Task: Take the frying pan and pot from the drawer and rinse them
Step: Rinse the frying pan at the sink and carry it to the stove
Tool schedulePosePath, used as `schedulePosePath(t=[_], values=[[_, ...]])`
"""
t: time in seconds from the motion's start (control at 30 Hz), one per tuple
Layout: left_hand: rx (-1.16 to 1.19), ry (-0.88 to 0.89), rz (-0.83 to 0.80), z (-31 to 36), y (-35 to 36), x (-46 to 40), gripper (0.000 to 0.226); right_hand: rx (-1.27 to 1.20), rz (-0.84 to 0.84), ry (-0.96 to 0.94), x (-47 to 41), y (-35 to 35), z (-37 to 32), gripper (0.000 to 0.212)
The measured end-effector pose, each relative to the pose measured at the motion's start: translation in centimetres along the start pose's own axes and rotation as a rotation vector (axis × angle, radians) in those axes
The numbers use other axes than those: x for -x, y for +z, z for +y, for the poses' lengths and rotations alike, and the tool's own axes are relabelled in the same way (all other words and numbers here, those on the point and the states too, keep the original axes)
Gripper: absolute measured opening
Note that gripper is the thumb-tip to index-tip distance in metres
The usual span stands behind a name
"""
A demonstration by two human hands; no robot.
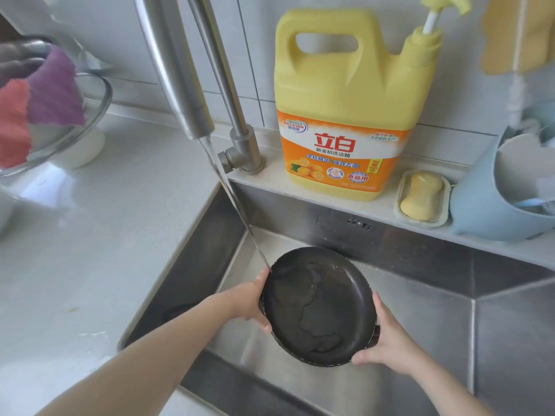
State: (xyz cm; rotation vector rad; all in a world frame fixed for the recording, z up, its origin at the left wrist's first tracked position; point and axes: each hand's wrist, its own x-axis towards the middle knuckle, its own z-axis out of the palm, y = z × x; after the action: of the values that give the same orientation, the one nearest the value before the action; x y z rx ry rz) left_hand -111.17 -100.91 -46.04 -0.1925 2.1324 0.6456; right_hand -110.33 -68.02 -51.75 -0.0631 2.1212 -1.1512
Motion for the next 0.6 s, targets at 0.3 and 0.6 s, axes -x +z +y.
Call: schedulePosePath(t=[0.3,0.6], values=[[-0.251,0.025,-0.093,3.8,-7.7,7.6,0.116,-0.319,-0.086,0.014,5.7,0.0,-6.1,0.126],[-0.198,0.113,0.185,1.3,-11.2,16.5,0.118,-0.340,-0.070,-0.117,7.5,3.3,-12.5,0.140]])
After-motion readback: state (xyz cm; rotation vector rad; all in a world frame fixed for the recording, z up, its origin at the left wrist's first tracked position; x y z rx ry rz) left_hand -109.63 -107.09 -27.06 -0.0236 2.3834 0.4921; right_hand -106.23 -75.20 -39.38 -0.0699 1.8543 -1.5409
